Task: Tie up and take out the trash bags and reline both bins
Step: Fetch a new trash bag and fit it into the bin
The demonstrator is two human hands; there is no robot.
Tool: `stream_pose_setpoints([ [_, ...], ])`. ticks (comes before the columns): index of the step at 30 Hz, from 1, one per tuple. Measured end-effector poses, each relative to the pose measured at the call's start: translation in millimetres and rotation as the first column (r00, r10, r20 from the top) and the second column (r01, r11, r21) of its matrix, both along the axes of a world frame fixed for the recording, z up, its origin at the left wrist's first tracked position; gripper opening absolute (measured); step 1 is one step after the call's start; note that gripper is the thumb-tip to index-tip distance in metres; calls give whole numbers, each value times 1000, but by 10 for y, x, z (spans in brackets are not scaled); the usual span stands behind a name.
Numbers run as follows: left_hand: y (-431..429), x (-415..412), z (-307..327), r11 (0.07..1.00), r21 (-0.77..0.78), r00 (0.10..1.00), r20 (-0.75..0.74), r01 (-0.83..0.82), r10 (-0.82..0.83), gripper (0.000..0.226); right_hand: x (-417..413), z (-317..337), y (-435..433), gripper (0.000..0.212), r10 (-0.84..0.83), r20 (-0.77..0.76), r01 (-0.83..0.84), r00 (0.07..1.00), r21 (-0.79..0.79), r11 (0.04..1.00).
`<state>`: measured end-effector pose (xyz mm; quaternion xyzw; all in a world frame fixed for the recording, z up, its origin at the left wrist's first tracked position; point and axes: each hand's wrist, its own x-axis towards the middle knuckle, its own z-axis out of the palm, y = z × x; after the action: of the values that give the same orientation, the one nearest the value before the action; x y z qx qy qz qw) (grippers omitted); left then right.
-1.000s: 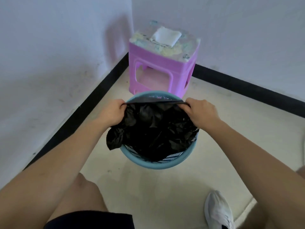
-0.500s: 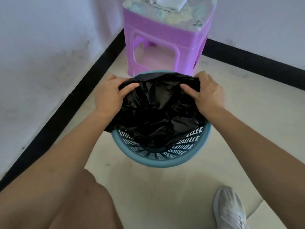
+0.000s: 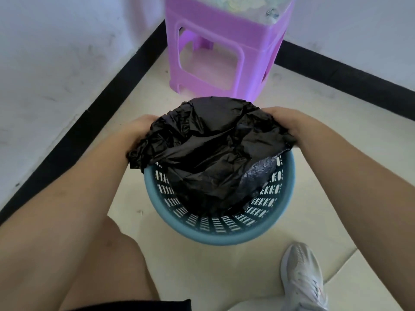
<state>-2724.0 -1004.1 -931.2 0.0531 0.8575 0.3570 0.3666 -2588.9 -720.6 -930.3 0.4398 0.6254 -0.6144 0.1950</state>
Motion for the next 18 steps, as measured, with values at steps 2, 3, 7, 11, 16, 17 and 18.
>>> stream_pose_setpoints([
  [2,-74,-43,53,998,15,975,-214,-55,57,19,44,-42,42,50,-37,-33,34,999,-104,994],
  [3,-89,-85,119,996,44,953,-291,-77,87,32,60,-43,55,61,-72,-42,66,997,-125,990],
  [7,-16,-76,380,928,-189,915,-188,322,-356,50,118,33,-2,77,-129,-19,128,991,-37,991],
  [11,160,36,214,859,-430,735,-480,279,-479,35,174,127,-34,96,-169,-113,193,979,263,945],
  [16,300,-97,156,928,-373,816,-539,-7,-210,39,169,202,-184,89,-115,-202,206,973,518,830],
  [17,329,-105,138,936,-349,816,-555,-51,-162,39,161,138,-198,77,-162,-220,252,962,484,838],
  [18,359,-88,134,940,-330,799,-586,-82,-136,38,174,88,-236,63,-204,-245,300,948,465,833],
])
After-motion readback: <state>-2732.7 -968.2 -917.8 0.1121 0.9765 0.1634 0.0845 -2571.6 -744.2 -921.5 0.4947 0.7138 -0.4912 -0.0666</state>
